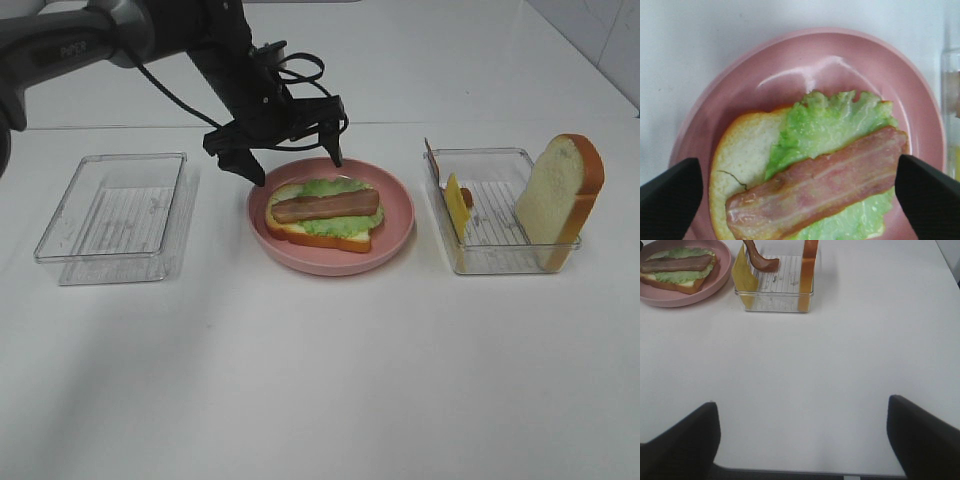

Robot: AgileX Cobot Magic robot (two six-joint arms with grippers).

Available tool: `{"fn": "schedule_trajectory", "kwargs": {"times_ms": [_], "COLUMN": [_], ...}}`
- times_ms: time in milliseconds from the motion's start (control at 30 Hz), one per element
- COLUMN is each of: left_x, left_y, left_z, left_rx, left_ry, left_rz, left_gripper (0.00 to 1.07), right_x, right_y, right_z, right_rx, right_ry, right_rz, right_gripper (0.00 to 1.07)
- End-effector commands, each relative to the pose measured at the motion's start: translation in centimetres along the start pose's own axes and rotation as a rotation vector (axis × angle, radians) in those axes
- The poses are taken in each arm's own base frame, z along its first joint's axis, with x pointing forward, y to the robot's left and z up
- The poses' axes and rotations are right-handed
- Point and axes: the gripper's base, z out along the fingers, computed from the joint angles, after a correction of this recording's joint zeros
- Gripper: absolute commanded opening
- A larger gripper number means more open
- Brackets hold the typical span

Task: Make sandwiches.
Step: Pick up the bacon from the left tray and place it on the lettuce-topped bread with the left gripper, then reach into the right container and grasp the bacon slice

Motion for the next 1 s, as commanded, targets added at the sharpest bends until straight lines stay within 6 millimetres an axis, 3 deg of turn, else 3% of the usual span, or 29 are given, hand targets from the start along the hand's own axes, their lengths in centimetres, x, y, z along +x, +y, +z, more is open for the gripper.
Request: {"fn": "schedule_trajectory", "kwargs": {"times_ms": [33, 100, 133, 200, 300, 400, 467, 533, 633, 700, 800, 867, 1000], "left_x": [-0.4, -0.7, -0.7, -0.8, -0.8, -0.3, -0.1, 0.4, 0.5, 0.6, 0.7, 1.5, 2.6], "left_y": [-1.1, -1.8, -1.8, -2.5, -2.4, -2.2, -2.1, -1.5, -1.6, -2.3, -2.4, -2.3, -1.8], "left_z": [-2.5, -4.6, -4.6, -7.5, -8.1, -10.7, -11.3, -13.4, -13.8, -16.6, -17.2, -19.6, -21.1], "left_rx": [0.023, 0.037, 0.037, 0.018, -0.001, -0.092, -0.113, -0.201, -0.198, -0.177, -0.174, -0.196, -0.239], "left_ry": [-0.031, -0.058, -0.058, -0.075, -0.074, -0.028, -0.010, 0.034, 0.031, -0.020, -0.029, -0.048, -0.044], "left_rz": [0.041, 0.092, 0.092, 0.150, 0.165, 0.272, 0.294, 0.332, 0.324, 0.328, 0.330, 0.361, 0.383], "left_gripper": [1.02, 1.02, 1.02, 1.02, 1.02, 1.02, 1.02, 1.02, 1.01, 1.00, 1.00, 1.00, 1.00], "right_x": [0.2, 0.2, 0.2, 0.2, 0.2, 0.2, 0.2, 0.2, 0.2, 0.2, 0.2, 0.2, 0.2], "right_y": [0.0, 0.0, 0.0, 0.0, 0.0, 0.0, 0.0, 0.0, 0.0, 0.0, 0.0, 0.0, 0.0], "right_z": [-0.2, -0.2, -0.2, -0.2, -0.2, -0.2, -0.2, -0.2, -0.2, -0.2, -0.2, -0.2, -0.2], "right_rx": [0.007, 0.007, 0.007, 0.007, 0.007, 0.007, 0.007, 0.007, 0.007, 0.007, 0.007, 0.007, 0.007], "right_ry": [-0.038, -0.038, -0.038, -0.038, -0.038, -0.038, -0.038, -0.038, -0.038, -0.037, -0.037, -0.037, -0.037], "right_rz": [-0.006, -0.006, -0.006, -0.006, -0.006, -0.006, -0.006, -0.006, -0.006, -0.006, -0.006, -0.006, -0.006], "right_gripper": [0.87, 0.87, 0.87, 0.87, 0.87, 0.87, 0.87, 0.87, 0.87, 0.87, 0.87, 0.87, 0.87]}}
